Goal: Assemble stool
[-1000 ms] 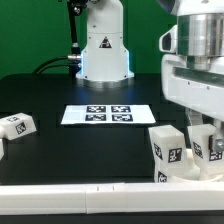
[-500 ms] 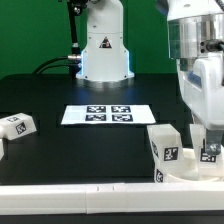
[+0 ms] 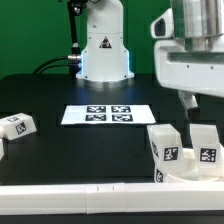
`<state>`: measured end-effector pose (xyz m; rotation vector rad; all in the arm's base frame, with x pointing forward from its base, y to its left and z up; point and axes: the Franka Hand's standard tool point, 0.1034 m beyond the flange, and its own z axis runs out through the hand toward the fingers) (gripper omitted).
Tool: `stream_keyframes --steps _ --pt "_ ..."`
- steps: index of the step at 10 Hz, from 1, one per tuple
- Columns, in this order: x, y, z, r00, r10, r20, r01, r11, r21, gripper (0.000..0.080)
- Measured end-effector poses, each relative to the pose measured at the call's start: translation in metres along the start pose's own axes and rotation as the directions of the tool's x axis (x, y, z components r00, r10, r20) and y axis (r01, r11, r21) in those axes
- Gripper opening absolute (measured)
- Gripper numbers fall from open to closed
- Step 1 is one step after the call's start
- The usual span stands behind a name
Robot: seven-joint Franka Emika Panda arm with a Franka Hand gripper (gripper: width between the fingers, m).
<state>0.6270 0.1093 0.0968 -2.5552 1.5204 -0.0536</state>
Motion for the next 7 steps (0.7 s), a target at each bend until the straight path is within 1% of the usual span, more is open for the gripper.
stream_keyframes --steps 3,4,5,6,7 --pt "0.001 0.002 0.003 0.988 -0.155 -0.001 0.155 0.988 -0.005 0.0648" --pt "0.002 0.002 0.001 0.957 -0.290 0.004 0.290 0.957 -0.013 0.0648" --pt "0.006 0.000 -0.009 0.862 -0.507 0.025 0.507 0.861 -0.031 0.0648" --pt "0.006 -0.001 -0.010 0.741 -0.670 0.047 0.671 0.740 -0.044 0.0648" --pt "0.005 -0.005 -0.009 0.649 -0.759 0.058 0.761 0.647 -0.046 0.0648"
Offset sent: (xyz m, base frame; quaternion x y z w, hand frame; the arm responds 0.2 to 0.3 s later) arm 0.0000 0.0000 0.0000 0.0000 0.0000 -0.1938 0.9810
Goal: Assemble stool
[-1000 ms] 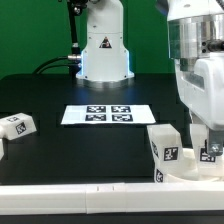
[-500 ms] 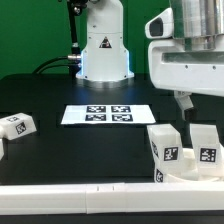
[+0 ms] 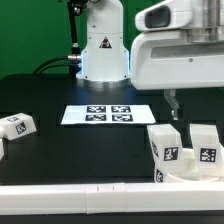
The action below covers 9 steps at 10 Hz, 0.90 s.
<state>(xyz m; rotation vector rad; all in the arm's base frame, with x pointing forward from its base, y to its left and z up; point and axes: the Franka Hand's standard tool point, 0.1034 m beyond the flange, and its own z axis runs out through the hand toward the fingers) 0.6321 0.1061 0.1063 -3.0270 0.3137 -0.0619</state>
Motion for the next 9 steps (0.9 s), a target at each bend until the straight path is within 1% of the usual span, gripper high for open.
stream_keyframes --steps 1,2,3,4,5,6,7,9 --pt "0.006 -0.001 -0.004 0.996 0.016 -0.089 -0.015 1.000 0.012 0.0648" --pt "0.000 0.004 -0.001 0.996 -0.048 -0.074 0.048 0.999 -0.004 0.0648" --pt "0.002 0.006 -0.001 0.988 -0.133 -0.074 0.132 0.991 -0.018 0.0648" --pt "0.003 0.007 -0.002 0.966 -0.248 -0.070 0.246 0.968 -0.041 0.0648" --pt "0.007 0.002 -0.004 0.867 -0.496 -0.043 0.491 0.867 -0.086 0.0648" --pt "0.007 -0.003 -0.001 0.788 -0.615 -0.005 0.612 0.785 -0.100 0.0648" --pt "0.006 -0.005 0.003 0.727 -0.686 0.038 0.686 0.720 -0.104 0.0648" --pt "0.009 -0.001 0.002 0.670 -0.742 0.040 0.741 0.663 -0.108 0.0648"
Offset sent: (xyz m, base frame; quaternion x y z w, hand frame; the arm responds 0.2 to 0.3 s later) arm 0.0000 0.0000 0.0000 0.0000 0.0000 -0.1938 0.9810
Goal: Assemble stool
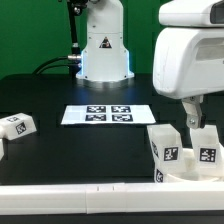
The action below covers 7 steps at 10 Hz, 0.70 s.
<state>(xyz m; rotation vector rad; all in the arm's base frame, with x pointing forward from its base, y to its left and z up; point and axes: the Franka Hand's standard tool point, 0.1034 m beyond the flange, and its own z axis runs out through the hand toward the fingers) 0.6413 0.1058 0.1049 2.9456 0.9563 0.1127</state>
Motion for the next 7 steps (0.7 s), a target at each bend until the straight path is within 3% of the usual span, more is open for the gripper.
stream_keyframes --steps 4,7 --pt "0.002 0.000 0.012 0.941 -0.337 0.021 0.338 0.940 -0.043 0.0648" --pt "-0.006 -0.002 0.027 0.912 -0.408 0.049 0.410 0.912 -0.036 0.0648"
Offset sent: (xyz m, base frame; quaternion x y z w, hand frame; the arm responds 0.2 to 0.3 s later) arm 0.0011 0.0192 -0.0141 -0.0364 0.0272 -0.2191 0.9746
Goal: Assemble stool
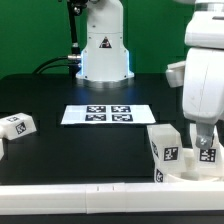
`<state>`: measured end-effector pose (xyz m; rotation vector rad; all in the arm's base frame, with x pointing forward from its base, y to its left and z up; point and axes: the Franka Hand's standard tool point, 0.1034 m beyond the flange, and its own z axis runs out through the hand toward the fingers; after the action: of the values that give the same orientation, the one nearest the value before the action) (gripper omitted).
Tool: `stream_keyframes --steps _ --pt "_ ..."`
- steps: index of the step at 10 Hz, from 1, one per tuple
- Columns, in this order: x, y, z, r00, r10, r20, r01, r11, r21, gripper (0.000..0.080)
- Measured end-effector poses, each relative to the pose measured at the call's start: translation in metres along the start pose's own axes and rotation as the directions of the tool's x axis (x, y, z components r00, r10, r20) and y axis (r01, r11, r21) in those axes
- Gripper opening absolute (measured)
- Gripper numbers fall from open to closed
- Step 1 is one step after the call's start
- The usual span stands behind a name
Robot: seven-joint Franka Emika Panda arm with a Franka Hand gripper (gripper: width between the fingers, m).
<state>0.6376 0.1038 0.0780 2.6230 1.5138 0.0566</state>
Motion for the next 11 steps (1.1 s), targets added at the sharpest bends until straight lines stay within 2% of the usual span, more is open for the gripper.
stream_keyframes --steps 3,4,5,6,8,10,11 --pt "-0.0009 0.0007 0.0000 0.997 0.075 0.000 -0.075 0.997 0.001 0.0637" --pt "-0.0009 0.0007 0.0000 0.986 0.165 0.000 -0.165 0.986 0.001 0.0466" --pt "-0.0005 0.0009 -0.0011 0.971 0.240 -0.001 -0.240 0.971 0.000 0.0343" --pt "-0.0004 0.0011 -0.0012 0.943 0.333 -0.003 -0.333 0.943 0.002 0.0343" --pt "-0.0004 0.0033 -0.0016 0.814 0.581 -0.012 -0.581 0.814 0.000 0.0343" --pt "-0.0070 0.0082 -0.0003 0.518 0.856 0.001 -0.852 0.516 0.085 0.0342" --pt "-0.0042 0.0060 -0.0005 0.483 0.876 0.004 -0.873 0.481 0.074 0.0342"
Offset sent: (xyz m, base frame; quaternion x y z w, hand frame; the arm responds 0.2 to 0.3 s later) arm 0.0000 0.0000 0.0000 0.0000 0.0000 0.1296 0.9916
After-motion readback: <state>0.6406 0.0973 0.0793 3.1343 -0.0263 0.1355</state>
